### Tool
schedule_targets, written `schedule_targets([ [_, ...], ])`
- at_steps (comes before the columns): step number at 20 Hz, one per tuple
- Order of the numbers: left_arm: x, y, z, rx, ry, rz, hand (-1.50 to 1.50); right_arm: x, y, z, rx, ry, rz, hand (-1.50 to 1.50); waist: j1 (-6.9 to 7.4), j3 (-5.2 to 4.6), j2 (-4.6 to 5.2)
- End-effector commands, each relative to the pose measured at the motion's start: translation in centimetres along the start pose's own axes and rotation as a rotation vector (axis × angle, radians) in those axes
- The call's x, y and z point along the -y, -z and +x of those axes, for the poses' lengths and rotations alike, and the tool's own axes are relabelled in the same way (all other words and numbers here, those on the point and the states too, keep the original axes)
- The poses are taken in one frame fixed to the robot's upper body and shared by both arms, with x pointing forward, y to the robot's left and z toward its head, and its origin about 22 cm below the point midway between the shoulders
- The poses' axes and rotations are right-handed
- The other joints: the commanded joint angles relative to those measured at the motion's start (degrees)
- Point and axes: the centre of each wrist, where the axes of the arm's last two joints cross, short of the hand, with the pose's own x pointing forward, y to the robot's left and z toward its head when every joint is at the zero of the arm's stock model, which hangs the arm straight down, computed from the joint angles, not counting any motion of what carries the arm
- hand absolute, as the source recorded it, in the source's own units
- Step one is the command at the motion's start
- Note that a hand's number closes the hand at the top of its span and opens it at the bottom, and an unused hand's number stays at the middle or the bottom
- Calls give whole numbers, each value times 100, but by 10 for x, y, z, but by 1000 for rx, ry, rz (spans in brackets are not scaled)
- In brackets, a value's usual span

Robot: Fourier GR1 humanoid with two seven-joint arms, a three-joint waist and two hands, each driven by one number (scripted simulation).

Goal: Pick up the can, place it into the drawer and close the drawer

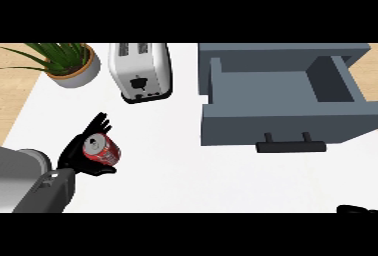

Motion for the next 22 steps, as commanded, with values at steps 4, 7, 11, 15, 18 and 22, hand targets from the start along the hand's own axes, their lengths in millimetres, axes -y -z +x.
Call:
schedule_targets([
  [4,16,15,1,37,-52,-107,150,-13,3,9,26,0,-8,-150,-50,-8,22],
  [7,11,-2,-11,44,-98,-145,150,1,0,5,4,0,-12,-150,42,4,-18],
  [11,24,24,5,70,-92,-138,150,10,-9,2,15,-5,-35,-150,-17,2,-4],
  [15,50,45,12,129,-53,-26,150,0,3,-4,21,-26,-11,-150,13,3,-2],
  [18,83,61,12,180,-17,158,150,-2,3,-3,15,-22,-24,-150,30,8,-11],
  [22,91,69,20,229,-37,229,150,-9,0,13,34,-15,-46,-150,28,4,-14],
])
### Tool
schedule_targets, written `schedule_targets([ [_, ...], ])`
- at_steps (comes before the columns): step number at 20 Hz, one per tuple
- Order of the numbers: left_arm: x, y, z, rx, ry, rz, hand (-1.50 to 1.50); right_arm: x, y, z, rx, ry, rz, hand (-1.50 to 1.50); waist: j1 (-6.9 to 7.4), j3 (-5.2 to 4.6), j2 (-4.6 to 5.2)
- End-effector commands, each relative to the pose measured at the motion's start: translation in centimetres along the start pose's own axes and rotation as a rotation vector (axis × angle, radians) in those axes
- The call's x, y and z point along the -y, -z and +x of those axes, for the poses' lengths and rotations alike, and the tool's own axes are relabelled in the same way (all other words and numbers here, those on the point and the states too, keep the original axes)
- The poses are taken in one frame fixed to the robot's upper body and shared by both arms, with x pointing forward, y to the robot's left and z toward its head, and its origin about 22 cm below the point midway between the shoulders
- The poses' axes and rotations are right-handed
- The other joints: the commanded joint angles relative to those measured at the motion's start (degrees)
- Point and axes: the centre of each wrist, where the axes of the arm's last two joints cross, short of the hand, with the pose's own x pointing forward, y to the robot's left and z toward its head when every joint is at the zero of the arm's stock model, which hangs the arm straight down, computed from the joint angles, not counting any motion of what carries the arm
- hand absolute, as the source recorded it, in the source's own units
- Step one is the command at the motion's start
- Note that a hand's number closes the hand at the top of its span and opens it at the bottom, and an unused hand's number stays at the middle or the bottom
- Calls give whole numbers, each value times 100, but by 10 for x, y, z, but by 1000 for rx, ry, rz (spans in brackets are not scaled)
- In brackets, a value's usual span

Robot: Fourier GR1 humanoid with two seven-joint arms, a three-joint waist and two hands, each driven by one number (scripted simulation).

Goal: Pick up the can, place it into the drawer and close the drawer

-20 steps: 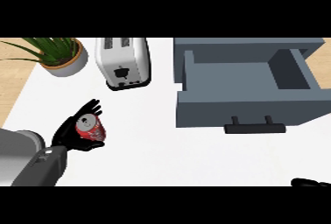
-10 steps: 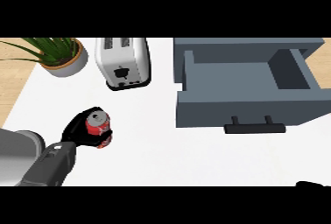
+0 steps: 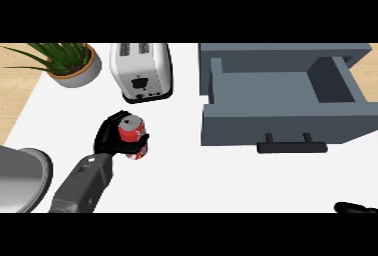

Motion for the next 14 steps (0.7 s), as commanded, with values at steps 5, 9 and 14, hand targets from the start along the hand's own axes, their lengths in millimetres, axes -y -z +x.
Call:
schedule_targets([
  [5,65,37,30,76,12,9,150,21,-2,8,13,-26,-24,-150,64,9,-49],
  [9,73,62,68,92,44,-33,150,16,-3,11,16,-37,-24,-150,67,7,-41],
  [14,111,75,107,138,95,-111,150,7,-2,-3,3,-54,-10,-150,95,10,-70],
])
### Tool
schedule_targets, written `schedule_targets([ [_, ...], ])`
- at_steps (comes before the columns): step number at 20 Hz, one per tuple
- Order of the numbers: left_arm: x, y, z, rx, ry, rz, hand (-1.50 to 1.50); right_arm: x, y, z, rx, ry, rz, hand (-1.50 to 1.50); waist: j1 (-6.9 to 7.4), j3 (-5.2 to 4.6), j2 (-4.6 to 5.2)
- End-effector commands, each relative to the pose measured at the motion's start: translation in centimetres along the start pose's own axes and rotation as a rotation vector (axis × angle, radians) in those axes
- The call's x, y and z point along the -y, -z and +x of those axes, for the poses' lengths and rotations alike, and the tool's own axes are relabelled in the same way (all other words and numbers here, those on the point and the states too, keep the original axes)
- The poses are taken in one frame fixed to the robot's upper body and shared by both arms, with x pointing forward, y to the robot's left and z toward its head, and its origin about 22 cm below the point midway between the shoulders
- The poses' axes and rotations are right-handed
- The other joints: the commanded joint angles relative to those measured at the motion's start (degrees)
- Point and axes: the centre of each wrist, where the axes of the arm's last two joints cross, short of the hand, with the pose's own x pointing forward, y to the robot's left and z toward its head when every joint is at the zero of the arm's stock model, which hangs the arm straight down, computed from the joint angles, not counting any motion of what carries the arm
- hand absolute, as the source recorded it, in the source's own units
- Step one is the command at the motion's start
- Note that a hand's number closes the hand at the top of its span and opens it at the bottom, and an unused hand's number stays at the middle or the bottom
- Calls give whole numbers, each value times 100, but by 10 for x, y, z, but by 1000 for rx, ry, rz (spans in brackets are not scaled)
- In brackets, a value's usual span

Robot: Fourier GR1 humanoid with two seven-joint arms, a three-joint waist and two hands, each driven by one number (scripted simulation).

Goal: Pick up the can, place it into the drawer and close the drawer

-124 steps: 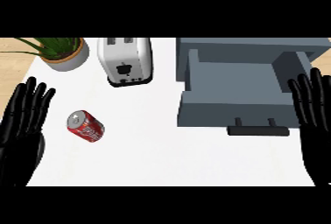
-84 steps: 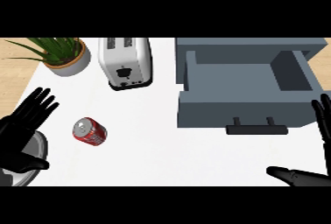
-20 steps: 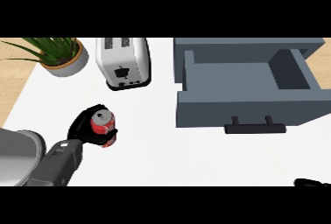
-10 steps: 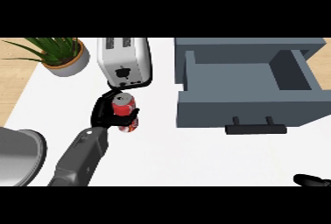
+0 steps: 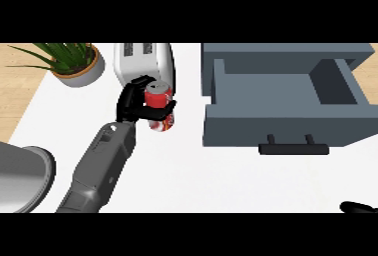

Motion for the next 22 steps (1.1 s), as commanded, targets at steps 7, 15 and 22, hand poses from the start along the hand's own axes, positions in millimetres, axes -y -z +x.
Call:
schedule_targets([
  [7,80,35,113,33,-21,-85,150,3,3,8,7,15,12,-150,-59,0,-6],
  [15,123,59,205,65,61,-79,150,5,11,6,10,6,-14,-150,-76,1,33],
  [22,166,61,232,47,78,-84,150,1,10,6,4,8,-12,-150,-154,2,41],
])
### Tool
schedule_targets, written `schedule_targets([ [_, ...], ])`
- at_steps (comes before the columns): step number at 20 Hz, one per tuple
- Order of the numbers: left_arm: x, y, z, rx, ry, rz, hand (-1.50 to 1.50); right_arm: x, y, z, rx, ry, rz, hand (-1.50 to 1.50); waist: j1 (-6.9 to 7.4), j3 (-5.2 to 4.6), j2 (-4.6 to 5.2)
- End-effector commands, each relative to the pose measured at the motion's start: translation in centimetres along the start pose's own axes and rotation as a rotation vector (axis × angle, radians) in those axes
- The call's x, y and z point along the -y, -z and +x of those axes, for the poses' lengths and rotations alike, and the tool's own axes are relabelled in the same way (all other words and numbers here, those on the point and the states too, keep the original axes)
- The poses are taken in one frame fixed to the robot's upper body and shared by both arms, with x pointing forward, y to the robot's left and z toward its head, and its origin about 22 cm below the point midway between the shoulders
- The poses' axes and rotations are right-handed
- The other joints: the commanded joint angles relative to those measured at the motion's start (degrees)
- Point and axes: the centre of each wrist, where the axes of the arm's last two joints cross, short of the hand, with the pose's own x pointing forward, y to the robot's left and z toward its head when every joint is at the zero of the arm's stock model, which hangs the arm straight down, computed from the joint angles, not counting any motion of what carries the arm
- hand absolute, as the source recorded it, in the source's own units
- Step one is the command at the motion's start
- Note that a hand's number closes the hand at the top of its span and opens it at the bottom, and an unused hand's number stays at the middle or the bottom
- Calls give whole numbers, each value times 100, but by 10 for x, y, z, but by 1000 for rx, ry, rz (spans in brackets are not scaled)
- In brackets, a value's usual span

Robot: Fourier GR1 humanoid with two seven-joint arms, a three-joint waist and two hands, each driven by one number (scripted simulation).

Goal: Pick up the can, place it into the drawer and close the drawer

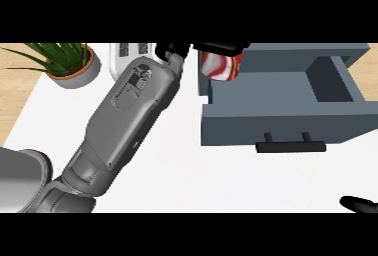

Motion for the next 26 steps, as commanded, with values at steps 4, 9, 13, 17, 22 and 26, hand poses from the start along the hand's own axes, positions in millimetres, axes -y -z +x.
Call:
schedule_targets([
  [4,27,24,42,-22,32,6,150,-7,8,9,24,7,7,-150,-94,2,43],
  [9,45,26,49,-41,63,0,150,0,1,11,18,15,28,-150,-169,5,35],
  [13,53,32,58,-35,86,16,150,7,14,10,38,3,23,-150,-243,10,66],
  [17,58,34,54,-44,128,61,150,-1,9,14,22,-1,63,-150,-471,16,101],
  [22,53,37,41,-26,156,103,150,-15,22,12,24,24,94,-150,-466,17,154],
  [26,50,37,30,-38,145,168,-150,-8,27,16,39,10,82,-150,-462,16,141],
])
